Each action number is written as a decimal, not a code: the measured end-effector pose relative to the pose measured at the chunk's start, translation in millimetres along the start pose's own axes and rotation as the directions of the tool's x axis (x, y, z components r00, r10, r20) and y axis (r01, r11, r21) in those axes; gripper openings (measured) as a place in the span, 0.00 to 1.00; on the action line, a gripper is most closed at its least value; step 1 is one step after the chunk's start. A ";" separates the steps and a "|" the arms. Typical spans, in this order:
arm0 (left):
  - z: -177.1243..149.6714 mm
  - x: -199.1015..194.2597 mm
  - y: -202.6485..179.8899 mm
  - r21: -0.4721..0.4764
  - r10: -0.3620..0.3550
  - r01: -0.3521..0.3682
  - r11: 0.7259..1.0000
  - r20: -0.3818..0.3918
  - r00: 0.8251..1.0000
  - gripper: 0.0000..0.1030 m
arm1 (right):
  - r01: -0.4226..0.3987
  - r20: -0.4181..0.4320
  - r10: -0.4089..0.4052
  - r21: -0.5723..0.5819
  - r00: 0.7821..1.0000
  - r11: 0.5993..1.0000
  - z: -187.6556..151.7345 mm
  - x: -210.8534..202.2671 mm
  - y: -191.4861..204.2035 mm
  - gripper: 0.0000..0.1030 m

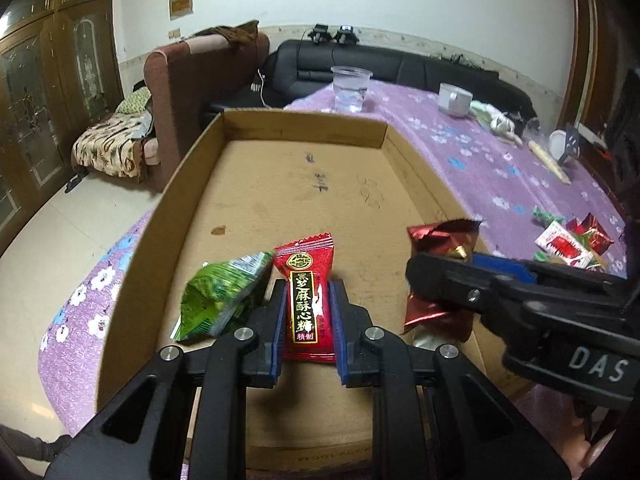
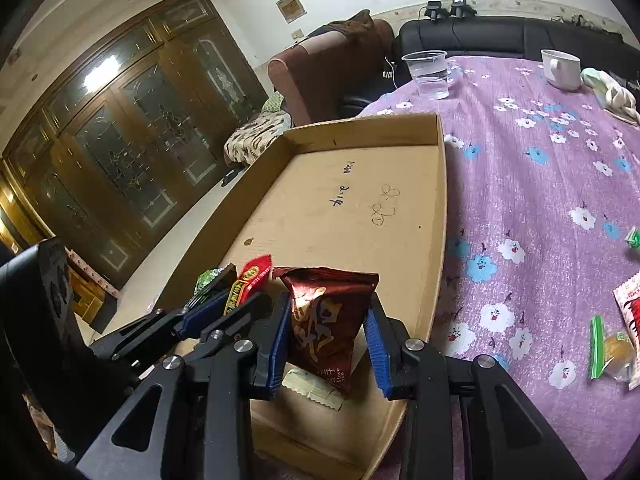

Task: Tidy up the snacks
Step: 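Carry both packets to the cardboard tray and release them inside, then move both grippers back toward the remaining snacks on the table, then grasp the green striped packet with the left gripper while the right grasps the white red-label packet, then carry both held packets over the cardboard tray, then open both grippers to drop the packets into the tray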

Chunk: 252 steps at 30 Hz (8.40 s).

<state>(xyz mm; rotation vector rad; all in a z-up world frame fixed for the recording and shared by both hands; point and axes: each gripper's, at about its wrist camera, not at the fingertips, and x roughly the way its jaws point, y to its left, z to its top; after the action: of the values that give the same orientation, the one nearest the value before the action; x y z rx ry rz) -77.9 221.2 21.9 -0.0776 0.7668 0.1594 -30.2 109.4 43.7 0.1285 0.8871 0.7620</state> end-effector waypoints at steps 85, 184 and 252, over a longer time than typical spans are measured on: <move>11.4 20.6 -216.9 0.374 -0.305 0.367 0.852 -0.216 0.928 0.28 | -0.019 0.242 -0.127 0.522 0.962 0.853 -26.2 -179.8 -203.1 0.46; 14.7 -17.7 -31.0 0.095 0.095 -0.110 0.989 0.145 0.985 0.21 | 0.191 0.120 -0.190 0.003 0.975 0.982 -29.0 -110.0 -74.5 0.25; 14.2 4.2 10.7 -0.006 -0.005 0.005 1.000 0.024 1.000 0.36 | 0.027 0.104 -0.027 -0.001 0.994 1.000 -4.8 -21.7 5.5 0.37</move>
<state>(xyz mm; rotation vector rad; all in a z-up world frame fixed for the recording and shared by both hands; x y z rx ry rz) -67.0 234.0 29.1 -0.0833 0.7424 0.1578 -45.2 98.4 57.0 0.1521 0.7876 0.7249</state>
